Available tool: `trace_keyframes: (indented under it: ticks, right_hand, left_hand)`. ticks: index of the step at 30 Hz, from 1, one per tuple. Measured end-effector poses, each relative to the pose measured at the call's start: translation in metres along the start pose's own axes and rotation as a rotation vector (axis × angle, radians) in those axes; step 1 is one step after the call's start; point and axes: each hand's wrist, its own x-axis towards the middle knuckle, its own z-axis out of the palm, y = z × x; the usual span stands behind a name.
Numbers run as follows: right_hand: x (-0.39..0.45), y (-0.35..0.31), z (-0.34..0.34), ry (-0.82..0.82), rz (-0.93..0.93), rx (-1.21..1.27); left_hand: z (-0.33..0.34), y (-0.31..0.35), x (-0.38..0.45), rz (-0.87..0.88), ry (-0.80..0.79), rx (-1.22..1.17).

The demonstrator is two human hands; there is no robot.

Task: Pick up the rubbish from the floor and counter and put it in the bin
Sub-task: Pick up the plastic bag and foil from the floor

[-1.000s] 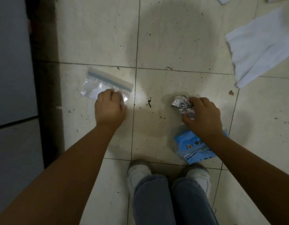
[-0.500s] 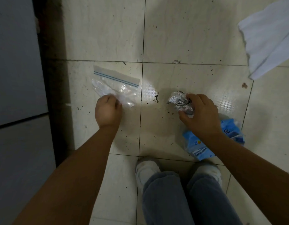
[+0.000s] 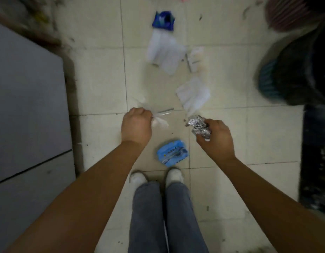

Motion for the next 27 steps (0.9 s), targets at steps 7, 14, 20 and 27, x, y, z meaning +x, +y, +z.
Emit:
trace_keyframes:
  ticks: [7,14,20,27]
  right_hand:
    - [-0.003,0.026,-0.243,0.257,0.25,0.132]
    - [0.02,0.177,-0.361,0.207,0.48,0.169]
    - [0.078,0.279,-0.406,0.056,0.509,0.167]
    - [0.148,0.331,-0.4,-0.043,0.431,0.208]
  left_hand:
    - [-0.134,0.209,0.051,0.131,0.165,-0.111]
    - [-0.111,0.406,0.118,-0.027,0.036,-0.351]
    - [-0.035,0.524,0.198,-0.212,-0.049,-0.399]
    - [0.044,0.557,0.258,-0.305,-0.356,-0.351]
